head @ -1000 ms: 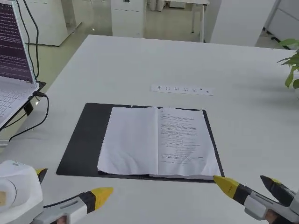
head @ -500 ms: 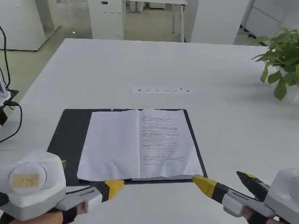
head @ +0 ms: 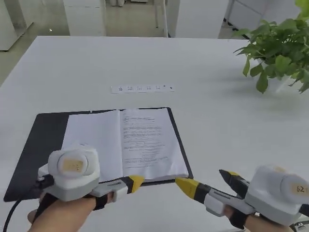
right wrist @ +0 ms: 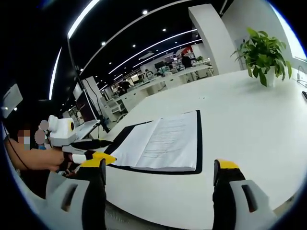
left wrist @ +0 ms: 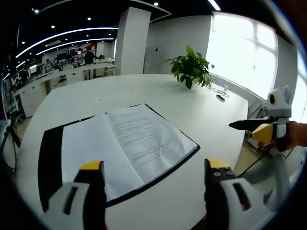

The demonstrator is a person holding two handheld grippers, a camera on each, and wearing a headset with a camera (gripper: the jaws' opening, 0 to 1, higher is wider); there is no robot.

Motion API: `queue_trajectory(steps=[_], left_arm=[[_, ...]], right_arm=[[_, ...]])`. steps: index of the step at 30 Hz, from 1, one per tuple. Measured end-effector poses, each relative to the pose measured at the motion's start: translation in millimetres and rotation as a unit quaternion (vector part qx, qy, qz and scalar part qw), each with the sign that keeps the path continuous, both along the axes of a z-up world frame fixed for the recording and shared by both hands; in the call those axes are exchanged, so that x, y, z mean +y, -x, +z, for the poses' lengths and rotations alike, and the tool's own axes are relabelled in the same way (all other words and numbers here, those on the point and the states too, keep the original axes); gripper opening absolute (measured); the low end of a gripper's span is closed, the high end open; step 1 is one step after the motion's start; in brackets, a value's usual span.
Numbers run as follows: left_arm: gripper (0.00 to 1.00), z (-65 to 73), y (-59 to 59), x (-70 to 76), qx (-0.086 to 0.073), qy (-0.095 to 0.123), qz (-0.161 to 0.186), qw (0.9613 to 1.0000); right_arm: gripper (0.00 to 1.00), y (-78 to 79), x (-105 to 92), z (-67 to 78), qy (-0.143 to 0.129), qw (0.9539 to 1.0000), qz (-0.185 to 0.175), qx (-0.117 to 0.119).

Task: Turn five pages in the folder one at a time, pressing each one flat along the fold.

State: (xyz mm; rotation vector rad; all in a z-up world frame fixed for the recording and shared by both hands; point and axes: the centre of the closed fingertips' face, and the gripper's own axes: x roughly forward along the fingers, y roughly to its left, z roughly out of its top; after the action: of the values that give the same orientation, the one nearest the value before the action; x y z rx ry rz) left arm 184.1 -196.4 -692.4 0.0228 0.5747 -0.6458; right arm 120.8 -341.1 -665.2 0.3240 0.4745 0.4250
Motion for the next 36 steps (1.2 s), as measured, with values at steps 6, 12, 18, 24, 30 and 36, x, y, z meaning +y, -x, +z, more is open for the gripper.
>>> queue_trajectory(steps=[6, 12, 18, 24, 30, 36], left_arm=[[0.83, -18.5, -10.0, -35.2, 0.001, -0.016, -0.026, 0.9995], [0.79, -38.1, -20.5, -57.9, 0.012, -0.032, -0.032, 0.9989], [0.75, -46.9, -30.6, -69.1, 0.011, -0.039, -0.029, 0.9987], [0.73, -54.5, -39.0, -81.9, 0.009, -0.040, -0.029, 0.9988], [0.70, -62.5, -45.7, -93.0, 0.007, -0.043, -0.020, 0.9988], [0.67, -71.1, -49.3, -98.7, 0.011, -0.049, -0.010, 0.9987]], right_arm=[[0.91, 2.8, 2.0, -4.6, 0.002, 1.0000, 0.004, 0.004], [0.90, 1.3, 1.0, -5.8, 0.000, 1.0000, -0.002, 0.002], [0.89, -5.2, -2.1, -3.8, -0.012, 0.9998, -0.013, -0.002], [0.88, -11.0, -3.7, -5.2, -0.011, 0.9998, -0.015, -0.004], [0.88, -13.2, -6.6, -7.0, -0.013, 0.9997, -0.020, -0.003], [0.88, -13.4, -11.0, -9.2, -0.014, 0.9997, -0.021, -0.001]])
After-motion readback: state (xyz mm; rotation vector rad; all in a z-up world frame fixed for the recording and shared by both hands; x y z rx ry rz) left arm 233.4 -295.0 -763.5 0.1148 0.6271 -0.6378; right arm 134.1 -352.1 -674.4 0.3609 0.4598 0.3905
